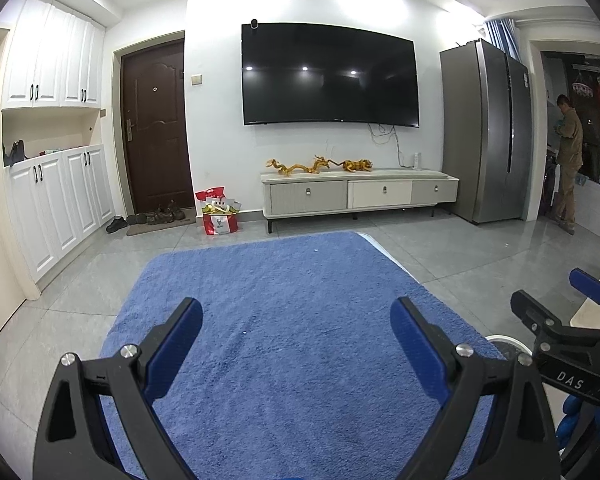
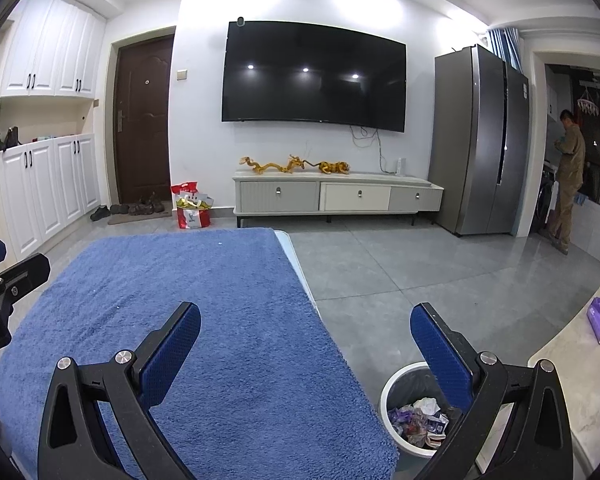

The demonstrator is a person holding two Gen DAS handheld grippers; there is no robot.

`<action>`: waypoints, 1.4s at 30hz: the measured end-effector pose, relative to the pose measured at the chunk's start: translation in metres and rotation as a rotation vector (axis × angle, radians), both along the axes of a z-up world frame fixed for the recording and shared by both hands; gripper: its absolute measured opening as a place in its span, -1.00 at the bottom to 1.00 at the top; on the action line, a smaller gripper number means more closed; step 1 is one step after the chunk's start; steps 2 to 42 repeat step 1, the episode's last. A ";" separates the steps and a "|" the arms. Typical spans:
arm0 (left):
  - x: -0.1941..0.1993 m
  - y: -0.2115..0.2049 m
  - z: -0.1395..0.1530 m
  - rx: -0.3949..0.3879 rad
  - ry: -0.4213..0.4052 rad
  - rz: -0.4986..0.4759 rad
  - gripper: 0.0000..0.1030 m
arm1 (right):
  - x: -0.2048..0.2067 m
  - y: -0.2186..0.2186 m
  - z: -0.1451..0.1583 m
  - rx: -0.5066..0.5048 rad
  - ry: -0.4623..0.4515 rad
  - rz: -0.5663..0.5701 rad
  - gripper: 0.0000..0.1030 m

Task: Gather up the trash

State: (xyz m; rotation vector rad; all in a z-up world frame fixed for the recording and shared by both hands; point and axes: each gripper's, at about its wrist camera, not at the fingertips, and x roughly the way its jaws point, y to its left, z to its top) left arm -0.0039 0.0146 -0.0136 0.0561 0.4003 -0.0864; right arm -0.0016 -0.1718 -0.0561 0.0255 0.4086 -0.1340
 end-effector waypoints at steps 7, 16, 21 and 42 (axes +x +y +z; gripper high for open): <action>0.000 0.001 -0.001 0.000 0.000 0.001 0.85 | 0.000 0.000 0.000 0.000 0.000 0.000 0.99; 0.000 0.001 -0.001 0.000 0.000 0.001 0.85 | 0.000 0.000 0.000 0.000 0.000 0.000 0.99; 0.000 0.001 -0.001 0.000 0.000 0.001 0.85 | 0.000 0.000 0.000 0.000 0.000 0.000 0.99; 0.000 0.001 -0.001 0.000 0.000 0.001 0.85 | 0.000 0.000 0.000 0.000 0.000 0.000 0.99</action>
